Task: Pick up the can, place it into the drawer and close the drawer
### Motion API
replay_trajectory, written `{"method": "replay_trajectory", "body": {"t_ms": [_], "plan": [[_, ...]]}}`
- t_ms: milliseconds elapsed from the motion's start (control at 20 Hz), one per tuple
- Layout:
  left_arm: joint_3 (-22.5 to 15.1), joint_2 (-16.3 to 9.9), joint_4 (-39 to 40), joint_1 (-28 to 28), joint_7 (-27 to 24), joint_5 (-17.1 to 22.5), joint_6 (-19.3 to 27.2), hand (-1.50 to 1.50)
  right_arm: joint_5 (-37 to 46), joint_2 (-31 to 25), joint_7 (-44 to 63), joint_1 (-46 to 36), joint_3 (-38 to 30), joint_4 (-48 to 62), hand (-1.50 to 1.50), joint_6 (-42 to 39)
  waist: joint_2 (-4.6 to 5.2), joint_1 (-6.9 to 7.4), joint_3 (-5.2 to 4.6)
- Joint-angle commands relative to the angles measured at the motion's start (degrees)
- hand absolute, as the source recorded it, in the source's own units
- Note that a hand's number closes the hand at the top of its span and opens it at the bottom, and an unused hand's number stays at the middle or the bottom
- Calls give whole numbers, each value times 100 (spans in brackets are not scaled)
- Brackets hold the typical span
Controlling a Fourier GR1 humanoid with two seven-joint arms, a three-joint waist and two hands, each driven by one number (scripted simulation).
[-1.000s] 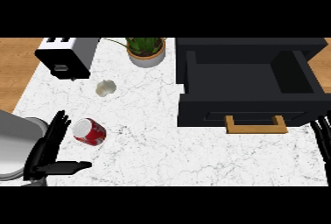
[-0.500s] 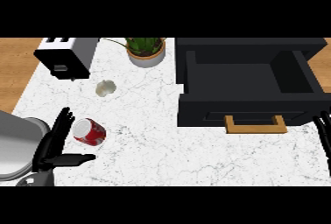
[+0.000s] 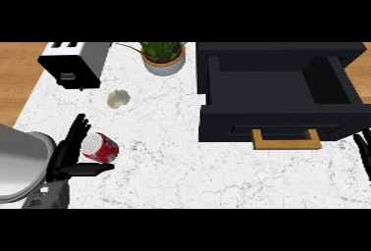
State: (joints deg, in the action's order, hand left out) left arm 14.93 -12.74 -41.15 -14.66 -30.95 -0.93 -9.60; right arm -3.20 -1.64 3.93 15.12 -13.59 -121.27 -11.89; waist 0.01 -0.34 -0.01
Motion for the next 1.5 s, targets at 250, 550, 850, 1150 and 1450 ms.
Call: {"method": "replay_trajectory", "body": {"t_ms": [250, 550, 850, 1150, 1450], "plan": [[-43, 16, 1007, -760, -203, -49, 165, -150, 173, 74, 197, -319, 120, 0, -150, 88, 7, -8, -2], [-292, 132, 175, -713, 378, 3, 173, -150, 168, 158, -68, 109, 290, -103, -150, 37, -4, 5, 1], [-242, -83, 251, -630, -7, 132, -232, 150, 176, 157, 2, -156, 214, 73, -150, 193, -3, 20, 1], [-205, 276, 893, -1127, -111, 267, -236, 150, -238, 104, 30, 277, -41, -372, -150, -158, 7, -43, -3], [-483, 514, -359, -546, 140, 433, -344, 150, 31, 159, -56, 333, 295, -285, -150, 69, -3, 3, 0]]}}
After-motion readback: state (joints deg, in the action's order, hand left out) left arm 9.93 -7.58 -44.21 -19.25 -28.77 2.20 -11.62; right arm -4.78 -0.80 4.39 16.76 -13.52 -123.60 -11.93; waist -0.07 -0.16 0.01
